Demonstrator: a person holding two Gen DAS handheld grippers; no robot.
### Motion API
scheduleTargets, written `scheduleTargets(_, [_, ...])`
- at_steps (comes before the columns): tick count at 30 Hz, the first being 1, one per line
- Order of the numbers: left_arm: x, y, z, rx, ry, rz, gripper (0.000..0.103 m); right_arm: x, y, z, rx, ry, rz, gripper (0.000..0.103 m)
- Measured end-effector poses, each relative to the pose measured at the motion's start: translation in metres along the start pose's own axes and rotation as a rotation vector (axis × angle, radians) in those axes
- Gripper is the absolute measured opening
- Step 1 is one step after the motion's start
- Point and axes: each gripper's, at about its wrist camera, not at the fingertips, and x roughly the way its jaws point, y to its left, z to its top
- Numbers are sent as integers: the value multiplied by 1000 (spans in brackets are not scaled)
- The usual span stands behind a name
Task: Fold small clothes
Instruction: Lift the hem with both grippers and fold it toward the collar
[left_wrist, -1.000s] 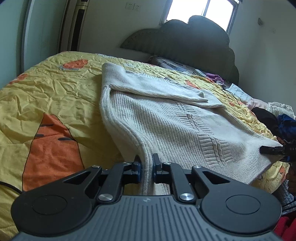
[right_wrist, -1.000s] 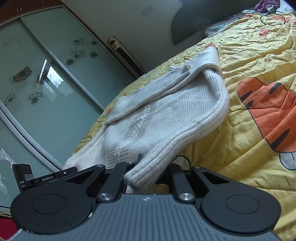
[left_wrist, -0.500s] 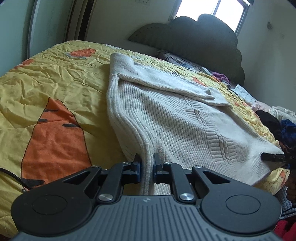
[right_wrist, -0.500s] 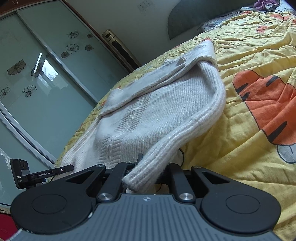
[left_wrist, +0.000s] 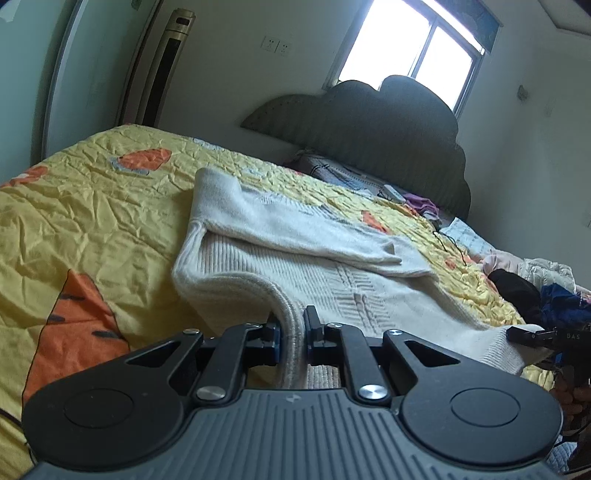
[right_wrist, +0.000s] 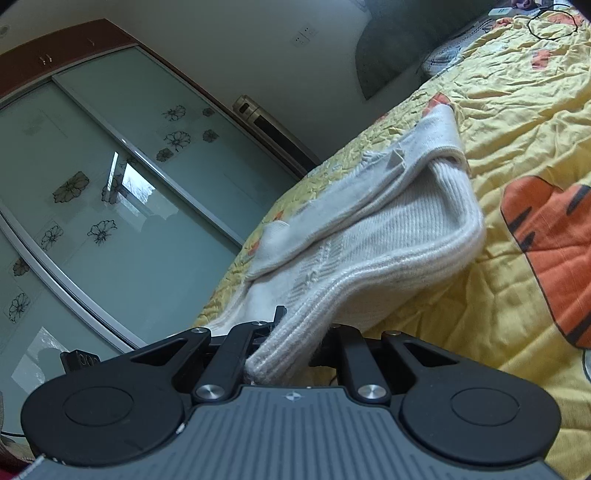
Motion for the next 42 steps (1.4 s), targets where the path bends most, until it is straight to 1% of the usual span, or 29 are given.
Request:
scheduleTargets(5, [13, -5, 29, -21, -54, 21, 12, 12, 6, 26, -31, -33, 5, 14])
scheduleTargets(9, [24, -6, 52, -40, -96, 59, 12, 25, 8, 51, -58, -69, -3, 14])
scheduleTargets(12, [33, -6, 66, -41, -110, 88, 12, 35, 4, 69, -64, -99, -24, 14])
scheduleTargets(20, [69, -7, 97, -14, -114, 146, 12, 70, -9, 108, -72, -143, -72, 14])
scheduleTargets(26, [99, -3, 117, -15, -117, 167, 12, 95, -20, 132, -80, -170, -113, 14])
scheduleTargets(29, [113, -5, 129, 0, -119, 169, 12, 106, -26, 144, -86, -179, -132, 14])
scheduleTargets(31, [125, -5, 136, 10, -113, 176, 12, 112, -30, 152, -87, -191, -144, 14])
scheduleTargets(34, [146, -2, 145, -4, -88, 179, 12, 120, -39, 166, -82, -218, -153, 14])
scheduleTargets(36, [160, 1, 148, -15, -73, 178, 12, 126, -45, 175, -81, -230, -160, 11])
scheduleTargets(39, [179, 3, 150, -9, -63, 204, 11, 139, -52, 186, -94, -215, -194, 11])
scheduleTargets(41, [188, 3, 146, 1, -51, 213, 11, 149, -55, 189, -129, -178, -218, 11])
scheduleTargets(42, [192, 3, 144, 11, -43, 215, 11, 154, -54, 188, -157, -148, -242, 15])
